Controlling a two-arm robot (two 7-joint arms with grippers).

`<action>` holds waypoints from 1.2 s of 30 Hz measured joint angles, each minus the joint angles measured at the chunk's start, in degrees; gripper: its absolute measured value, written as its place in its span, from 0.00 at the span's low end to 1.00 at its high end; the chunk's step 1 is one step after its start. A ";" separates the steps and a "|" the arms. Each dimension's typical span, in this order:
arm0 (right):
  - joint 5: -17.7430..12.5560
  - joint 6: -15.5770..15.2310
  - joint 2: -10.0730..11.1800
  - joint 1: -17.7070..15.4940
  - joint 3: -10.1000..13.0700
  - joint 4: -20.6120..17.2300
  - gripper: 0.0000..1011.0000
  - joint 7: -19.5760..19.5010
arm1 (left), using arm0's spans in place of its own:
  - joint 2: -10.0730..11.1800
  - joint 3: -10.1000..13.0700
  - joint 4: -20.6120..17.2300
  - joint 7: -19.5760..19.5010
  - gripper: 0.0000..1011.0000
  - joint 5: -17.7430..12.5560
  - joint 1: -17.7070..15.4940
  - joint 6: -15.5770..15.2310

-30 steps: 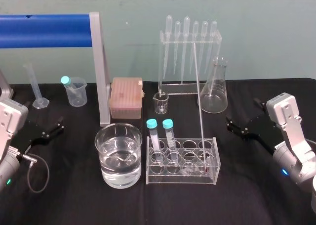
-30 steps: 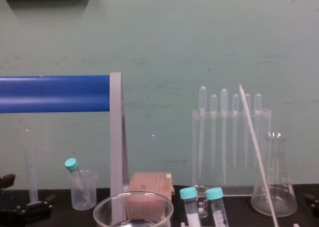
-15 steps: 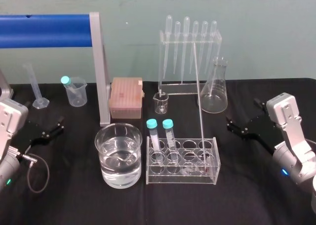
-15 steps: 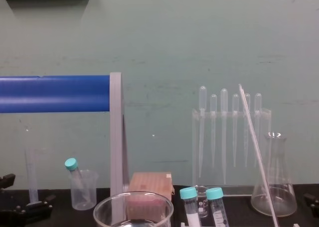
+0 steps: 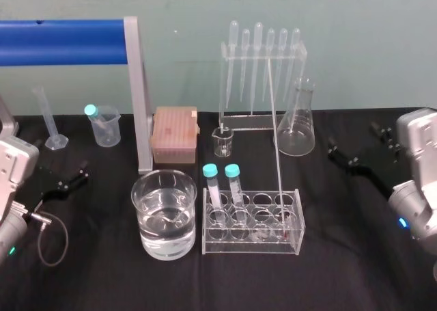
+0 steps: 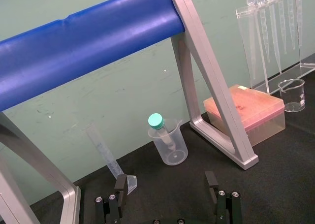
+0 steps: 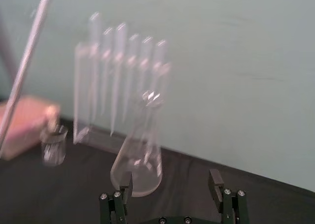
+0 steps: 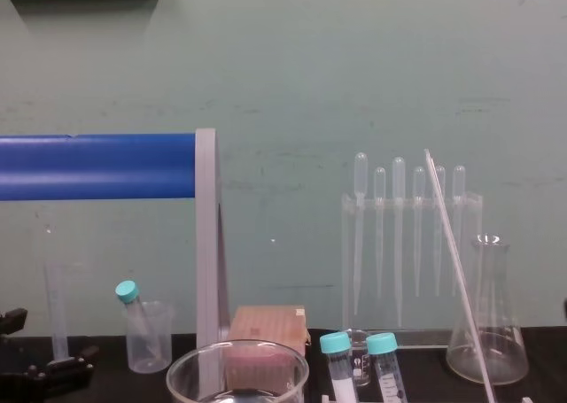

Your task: Hold the thermometer with one hand and immerse one end into the beaker, then reinsert it into the test tube rack.

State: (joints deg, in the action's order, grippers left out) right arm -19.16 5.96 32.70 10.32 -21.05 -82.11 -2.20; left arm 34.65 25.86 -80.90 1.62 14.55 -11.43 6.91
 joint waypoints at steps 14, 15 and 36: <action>-17.82 -3.44 -5.38 -1.11 10.75 -10.65 0.99 6.94 | 0.00 0.00 0.00 0.00 1.00 0.00 0.00 0.00; -17.82 -3.44 -5.38 -1.11 10.75 -10.65 0.99 6.94 | 0.00 0.00 0.00 0.00 1.00 0.00 0.00 0.00; -19.59 -10.74 -8.77 3.46 7.43 -10.34 0.99 16.86 | 0.00 0.00 0.00 0.00 1.00 0.00 0.00 0.00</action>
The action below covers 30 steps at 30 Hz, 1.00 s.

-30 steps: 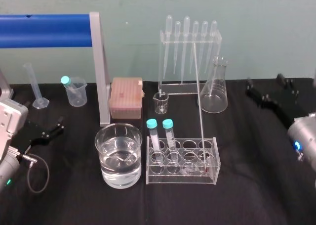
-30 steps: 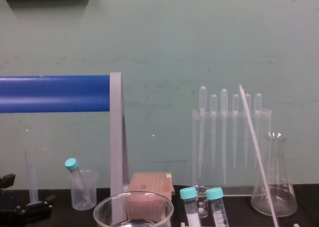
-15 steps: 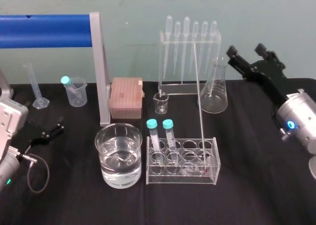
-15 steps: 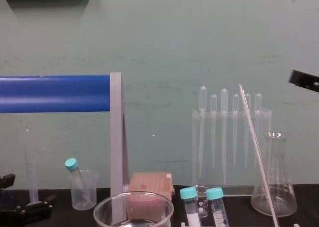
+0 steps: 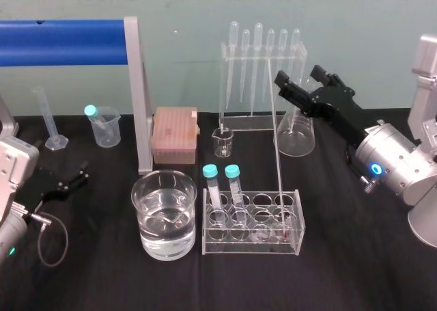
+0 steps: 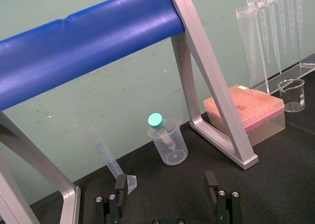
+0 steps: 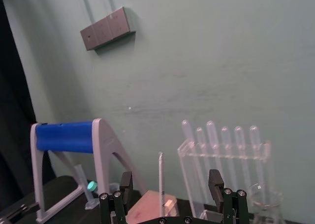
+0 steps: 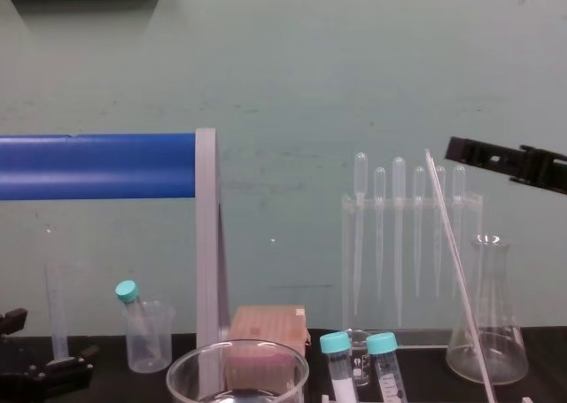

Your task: Hold the thermometer with one hand and immerse one end into the beaker, then reinsert it into the test tube rack.

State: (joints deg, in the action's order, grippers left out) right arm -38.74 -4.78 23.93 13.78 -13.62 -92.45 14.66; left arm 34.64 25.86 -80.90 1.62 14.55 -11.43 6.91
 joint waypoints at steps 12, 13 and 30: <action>-2.02 -6.07 -0.63 2.38 -1.79 2.44 0.99 -0.13 | 0.00 0.00 0.00 0.00 1.00 0.00 0.00 0.00; -2.20 -6.47 -0.62 2.54 -1.89 2.61 0.99 -0.20 | 0.00 0.00 0.00 0.00 1.00 0.00 0.00 0.00; -4.45 -10.41 0.65 5.46 -3.95 4.80 0.99 -0.45 | 0.00 0.00 0.00 0.00 1.00 0.00 0.00 0.00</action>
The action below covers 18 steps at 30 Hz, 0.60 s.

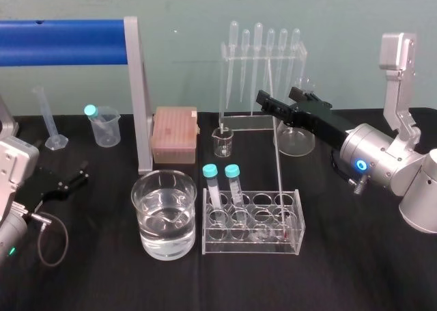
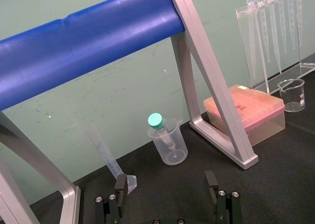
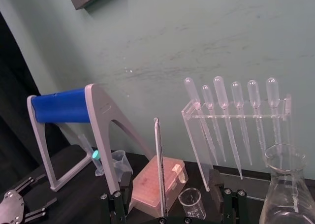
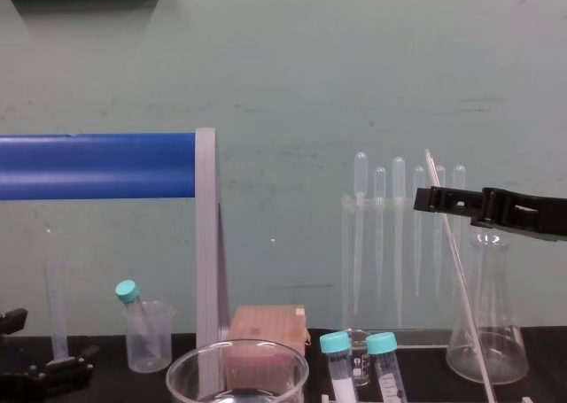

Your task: Hold the thermometer with one hand and immerse one end into the beaker, then reinsert it into the test tube rack.

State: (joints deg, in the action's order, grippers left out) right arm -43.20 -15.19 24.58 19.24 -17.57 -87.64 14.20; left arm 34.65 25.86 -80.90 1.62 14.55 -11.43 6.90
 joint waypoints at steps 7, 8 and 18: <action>-0.47 -0.49 0.71 0.79 -1.10 0.52 0.99 0.61 | 0.00 0.00 0.00 0.00 1.00 0.00 0.00 0.00; -0.53 -0.57 0.82 0.96 -1.36 0.67 0.99 0.70 | 0.00 0.00 0.00 0.00 1.00 0.00 0.00 0.00; -0.91 -0.90 1.25 1.84 -2.48 1.60 0.99 0.77 | 0.00 0.00 0.00 0.00 1.00 0.00 0.00 0.00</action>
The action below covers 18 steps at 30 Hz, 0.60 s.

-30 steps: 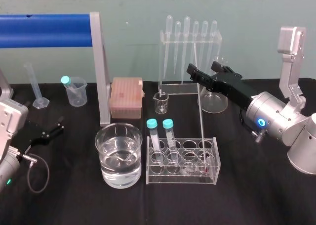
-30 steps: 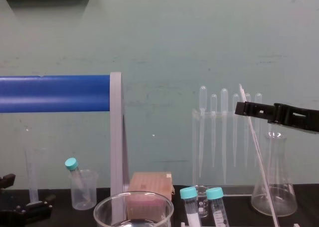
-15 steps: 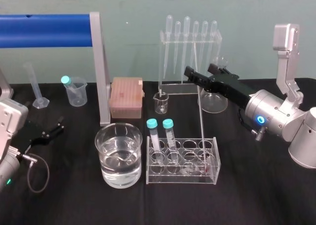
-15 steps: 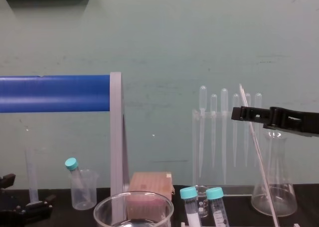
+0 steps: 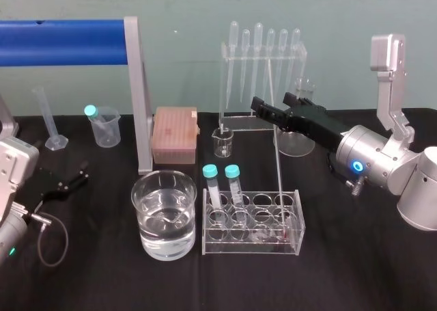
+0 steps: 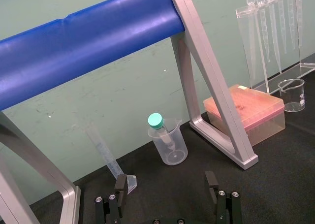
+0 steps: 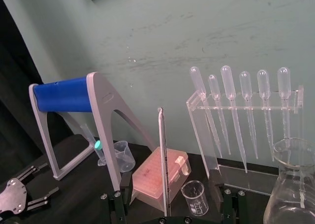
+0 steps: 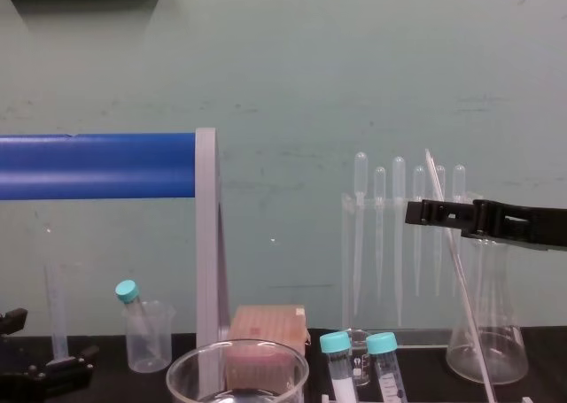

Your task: Hold the thermometer with one hand and immerse one end into the beaker, then reinsert it into the test tube rack.

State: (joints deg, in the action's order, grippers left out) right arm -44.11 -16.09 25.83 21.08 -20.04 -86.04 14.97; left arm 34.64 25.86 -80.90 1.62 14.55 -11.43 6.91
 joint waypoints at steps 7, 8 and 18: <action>-0.17 -0.09 0.20 0.21 -0.39 0.19 0.99 -0.13 | 0.00 0.00 0.00 0.00 1.00 0.00 0.00 0.00; -0.18 -0.09 0.22 0.22 -0.42 0.19 0.99 -0.17 | 0.00 0.00 0.00 0.00 1.00 0.00 0.00 0.00; -0.36 -0.19 0.20 0.23 -0.45 0.27 0.99 -0.51 | 0.00 0.00 0.00 0.00 1.00 0.00 0.00 0.00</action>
State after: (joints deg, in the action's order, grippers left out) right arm -44.47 -16.29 26.03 21.30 -20.50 -85.77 14.47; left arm 34.64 25.86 -80.90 1.62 14.55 -11.43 6.91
